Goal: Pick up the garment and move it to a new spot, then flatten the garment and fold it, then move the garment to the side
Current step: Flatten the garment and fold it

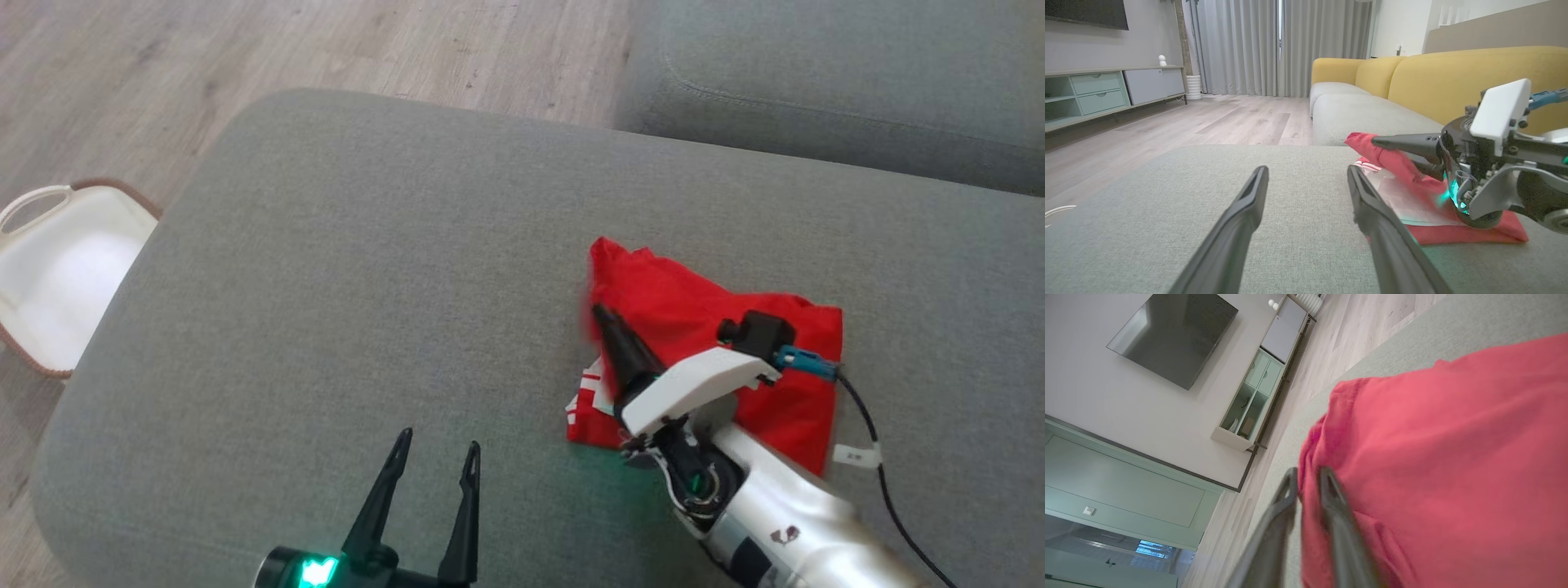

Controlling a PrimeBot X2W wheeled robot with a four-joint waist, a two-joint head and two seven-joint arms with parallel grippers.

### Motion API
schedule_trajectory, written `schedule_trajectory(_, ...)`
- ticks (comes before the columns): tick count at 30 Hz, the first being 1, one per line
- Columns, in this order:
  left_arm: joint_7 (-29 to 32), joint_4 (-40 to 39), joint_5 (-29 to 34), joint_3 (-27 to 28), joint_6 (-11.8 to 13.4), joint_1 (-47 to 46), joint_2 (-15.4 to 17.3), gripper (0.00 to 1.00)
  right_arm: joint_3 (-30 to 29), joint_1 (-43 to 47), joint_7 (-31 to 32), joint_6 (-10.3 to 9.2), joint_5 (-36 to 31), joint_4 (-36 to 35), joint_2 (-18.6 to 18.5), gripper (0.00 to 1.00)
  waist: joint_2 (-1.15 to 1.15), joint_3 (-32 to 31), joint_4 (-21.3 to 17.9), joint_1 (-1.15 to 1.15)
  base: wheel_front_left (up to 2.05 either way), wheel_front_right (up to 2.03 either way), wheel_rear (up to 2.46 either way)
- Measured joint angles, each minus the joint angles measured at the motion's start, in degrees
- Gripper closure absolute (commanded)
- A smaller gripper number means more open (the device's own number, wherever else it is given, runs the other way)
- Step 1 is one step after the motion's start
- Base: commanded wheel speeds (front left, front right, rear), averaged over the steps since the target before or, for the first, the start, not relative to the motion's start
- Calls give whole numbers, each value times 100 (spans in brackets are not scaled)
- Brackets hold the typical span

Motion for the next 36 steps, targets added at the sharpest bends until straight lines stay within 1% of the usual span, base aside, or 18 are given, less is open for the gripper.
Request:
schedule_trajectory(3, 0, 13, -24, 14, 65, 1, 0, 0, 265, -120, -175, 0, 54, -32, -1, 0, 0, -22, -84, 0, 0, 0, 0)
schedule_trajectory(5, 0, 13, -25, 34, 120, 1, 0, 0, 336, -264, -282, 0, -87, -35, -1, 0, 0, -47, -171, 0, 0, 0, 0)
schedule_trajectory(7, 0, -1, -55, 60, 183, 5, 0, 0, 326, -438, -339, 0, -525, 33, -4, 0, 0, -83, -286, 0, 0, 0, 0)
schedule_trajectory(9, 0, -69, -147, 147, 243, 14, -1, 0, 115, -525, -353, 0, -1168, 5, -90, 0, 0, -132, -428, 0, 0, 0, 0)
schedule_trajectory(11, 0, -136, -259, 240, 298, 36, 1, 0, -420, -522, -371, 0, -2023, -190, -321, 0, 0, -177, -592, 0, 0, 0, 0)
schedule_trajectory(13, 0, -187, -327, 321, 313, 43, -2, 0, -1117, -385, -378, 0, -2863, -546, -603, 0, 0, -217, -771, 0, 0, 0, 0)
schedule_trajectory(16, 0, -216, -371, 454, 372, 44, -3, 0, -2086, 298, -402, 0, -4011, -1258, -820, 0, 0, -281, -1042, 0, 0, 0, 0)
schedule_trajectory(18, 0, -235, -376, 557, 394, 47, -7, 0, -2638, 1015, -403, 0, -4768, -1680, -821, 0, 0, -331, -1217, 0, 0, 0, 0)
schedule_trajectory(20, 0, -240, -378, 621, 431, 50, -5, 0, -3103, 1720, -402, 0, -5254, -1983, -793, 0, 0, -389, -1363, 0, 0, 0, 0)
schedule_trajectory(22, 0, -244, -431, 691, 459, 59, -13, 0, -3452, 2312, -402, 0, -5738, -2273, -769, 0, 0, -455, -1487, -1, 0, 0, 0)
schedule_trajectory(24, 0, -264, -442, 775, 467, 109, -16, 0, -3682, 2745, -402, 0, -6200, -2569, -746, 0, 0, -518, -1594, -1, 0, 0, 0)
schedule_trajectory(26, 0, -270, -476, 810, 468, 247, -19, 0, -3851, 3034, -402, 0, -6553, -2829, -666, 0, 0, -576, -1688, -1, 0, 0, 0)
schedule_trajectory(30, 0, -244, -463, 957, 493, 524, -19, 0, -4050, 3485, -402, 1, -6919, -3133, -558, 0, 0, -657, -1815, -1, 0, 0, 0)
schedule_trajectory(33, 0, -215, -450, 987, 491, 630, -21, 0, -4170, 3770, -402, 1, -7008, -3196, -449, 0, 0, -679, -1866, -1, 0, 0, 0)
schedule_trajectory(36, 0, -201, -402, 1066, 482, 638, -21, 0, -4205, 3860, -402, 1, -7021, -3230, -428, 0, 0, -687, -1884, -1, 0, 0, 0)
